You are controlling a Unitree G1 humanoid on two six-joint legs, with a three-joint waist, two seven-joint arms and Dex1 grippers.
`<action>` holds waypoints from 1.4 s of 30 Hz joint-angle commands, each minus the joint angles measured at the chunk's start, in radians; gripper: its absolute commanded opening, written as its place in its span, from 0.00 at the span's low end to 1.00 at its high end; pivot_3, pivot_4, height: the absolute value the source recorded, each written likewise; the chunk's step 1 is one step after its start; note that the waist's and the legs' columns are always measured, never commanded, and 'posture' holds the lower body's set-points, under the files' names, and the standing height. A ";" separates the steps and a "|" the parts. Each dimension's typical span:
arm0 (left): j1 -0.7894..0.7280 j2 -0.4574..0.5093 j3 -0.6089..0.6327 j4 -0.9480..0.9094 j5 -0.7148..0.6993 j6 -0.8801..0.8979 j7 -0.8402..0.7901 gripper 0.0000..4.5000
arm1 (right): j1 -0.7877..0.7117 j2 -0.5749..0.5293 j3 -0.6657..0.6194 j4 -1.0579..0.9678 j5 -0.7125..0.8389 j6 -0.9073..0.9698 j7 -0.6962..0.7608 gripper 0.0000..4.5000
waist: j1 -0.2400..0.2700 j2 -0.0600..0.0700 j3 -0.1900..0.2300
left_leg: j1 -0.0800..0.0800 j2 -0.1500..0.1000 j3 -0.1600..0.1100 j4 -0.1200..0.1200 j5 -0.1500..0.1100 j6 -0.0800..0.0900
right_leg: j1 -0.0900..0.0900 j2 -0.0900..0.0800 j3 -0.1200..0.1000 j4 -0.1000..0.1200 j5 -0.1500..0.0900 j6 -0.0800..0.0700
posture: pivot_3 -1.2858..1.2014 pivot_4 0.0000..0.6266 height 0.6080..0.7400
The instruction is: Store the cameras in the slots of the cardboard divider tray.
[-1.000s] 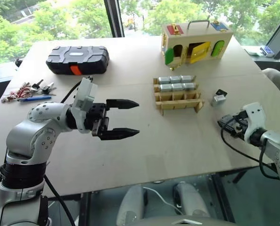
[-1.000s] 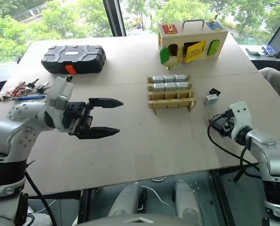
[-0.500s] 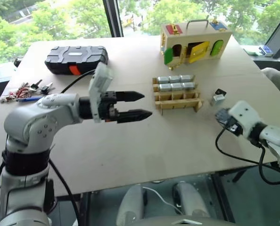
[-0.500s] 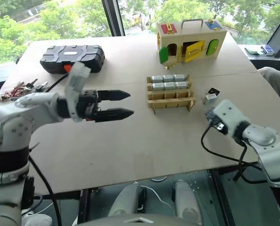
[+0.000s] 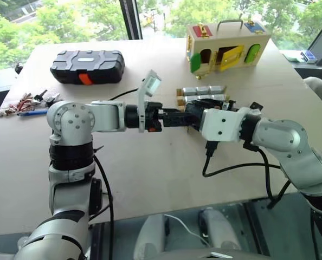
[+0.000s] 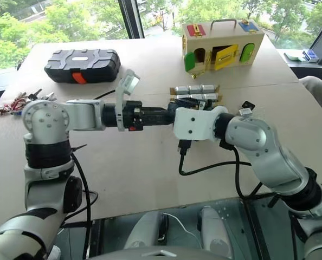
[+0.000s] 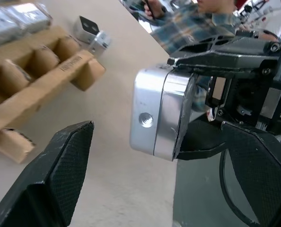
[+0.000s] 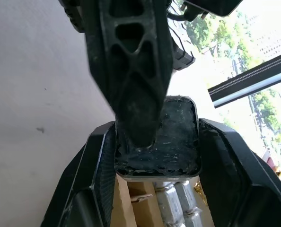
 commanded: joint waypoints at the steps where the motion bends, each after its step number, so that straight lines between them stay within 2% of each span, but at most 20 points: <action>1: -0.029 -0.014 0.052 0.015 -0.016 -0.018 0.003 0.77 | -0.006 0.005 -0.051 -0.030 0.012 -0.003 0.013 0.42 | 0.002 0.000 0.000 | 0.000 0.000 -0.001 0.000 0.000 0.000 | 0.000 0.000 -0.001 0.000 0.000 0.000 | 0.52 0.24 1.00; 4: -0.037 -0.012 0.065 0.026 -0.024 0.002 -0.001 0.54 | 0.003 0.007 -0.061 -0.033 0.018 -0.005 0.016 0.42 | 0.001 0.000 0.000 | 0.000 -0.001 -0.001 0.000 0.000 0.000 | 0.001 0.000 -0.001 0.000 0.000 0.000 | 0.52 0.24 1.00; 7: -0.029 -0.016 0.052 0.012 -0.029 0.008 -0.007 0.24 | 0.002 0.024 -0.067 -0.034 0.025 -0.005 0.012 0.42 | -0.001 0.000 0.000 | 0.000 -0.001 -0.002 0.000 0.000 0.000 | 0.001 0.000 -0.002 0.001 0.000 0.000 | 0.52 0.24 1.00; 8: -0.029 -0.023 0.052 0.011 -0.031 0.008 -0.003 0.19 | 0.002 0.029 -0.068 -0.033 0.026 -0.007 0.011 0.42 | -0.002 0.000 0.000 | 0.000 -0.001 -0.002 0.000 0.000 0.000 | 0.001 0.000 -0.002 0.001 0.000 0.000 | 0.52 0.24 1.00; 10: -0.031 -0.032 0.054 0.014 -0.041 0.017 -0.002 0.18 | 0.001 0.035 -0.072 -0.031 0.031 -0.003 0.015 0.42 | -0.003 0.000 0.000 | 0.001 -0.001 -0.002 0.000 0.000 0.000 | 0.001 0.001 -0.002 0.002 0.000 0.000 | 0.52 0.24 1.00; 12: -0.034 -0.038 0.058 0.016 -0.037 0.007 -0.002 0.17 | 0.009 0.060 -0.106 -0.033 0.082 0.028 0.017 0.64 | -0.002 0.000 0.000 | 0.001 -0.001 -0.002 0.000 0.000 0.000 | 0.001 0.001 -0.002 0.002 0.000 0.000 | 0.52 0.24 1.00; 14: -0.042 -0.038 0.051 0.023 -0.010 -0.031 -0.011 0.16 | 0.030 0.065 -0.144 -0.037 0.100 0.050 0.006 0.79 | -0.002 0.000 0.000 | 0.001 -0.001 -0.003 0.000 0.000 0.000 | 0.001 0.001 -0.002 0.002 0.000 0.000 | 0.52 0.24 1.00; 16: -0.052 -0.033 0.036 0.037 0.019 -0.071 -0.028 0.16 | 0.077 0.049 -0.186 -0.048 0.094 0.071 -0.011 1.00 | 0.005 0.000 0.000 | 0.001 -0.001 -0.003 0.000 0.000 0.000 | 0.002 0.000 -0.003 0.002 0.000 0.000 | 0.52 0.24 1.00; 21: -0.092 -0.007 -0.010 0.120 0.091 -0.159 -0.107 0.16 | 0.226 0.012 -0.371 -0.128 0.181 0.149 0.002 1.00 | 0.005 0.000 0.000 | 0.000 -0.003 -0.003 0.000 0.000 0.000 | 0.002 -0.001 -0.003 0.001 0.000 0.000 | 0.52 0.24 1.00; 24: -0.127 -0.002 -0.077 0.180 0.200 -0.293 -0.170 0.16 | 0.325 0.063 -0.526 -0.184 0.283 0.170 -0.016 1.00 | 0.005 0.000 0.000 | 0.001 -0.003 -0.004 0.000 -0.001 0.001 | 0.002 0.000 -0.004 0.001 0.000 0.000 | 0.52 0.24 1.00; 28: -0.185 -0.025 -0.213 0.281 0.381 -0.583 -0.351 0.16 | 0.461 0.048 -0.703 -0.257 0.420 0.227 0.038 1.00 | 0.007 0.000 0.000 | 0.001 -0.003 -0.003 0.000 -0.002 0.004 | 0.003 0.000 -0.004 0.001 0.000 0.000 | 0.52 0.24 1.00; 32: -0.295 -0.074 -0.374 0.517 0.586 -0.827 -0.507 0.16 | 0.582 0.027 -0.889 -0.301 0.567 0.253 0.089 1.00 | 0.016 0.000 0.000 | 0.001 -0.003 0.000 0.000 -0.003 0.005 | 0.005 0.000 -0.005 -0.001 0.000 0.000 | 0.52 0.24 1.00; 34: -0.339 -0.090 -0.453 0.650 0.710 -0.990 -0.582 0.16 | 0.628 0.002 -0.963 -0.299 0.586 0.245 0.093 1.00 | -0.001 0.000 0.000 | 0.002 -0.002 0.005 0.001 -0.003 0.005 | 0.005 0.001 -0.001 -0.001 0.000 0.000 | 0.52 0.24 1.00; 37: -0.394 -0.102 -0.498 0.817 0.817 -1.118 -0.654 0.16 | 0.666 -0.020 -1.041 -0.309 0.637 0.255 0.077 1.00 | -0.002 0.000 0.000 | 0.001 -0.002 0.005 0.001 -0.003 0.005 | 0.004 0.002 -0.002 -0.001 0.000 0.001 | 0.52 0.24 1.00; 42: -0.461 -0.116 -0.486 0.979 0.891 -1.188 -0.740 0.16 | 0.734 -0.040 -1.082 -0.327 0.650 0.229 0.043 1.00 | -0.002 0.000 0.000 | 0.001 -0.001 0.006 0.001 -0.003 0.006 | 0.004 0.003 0.000 -0.001 -0.001 0.001 | 0.52 0.24 1.00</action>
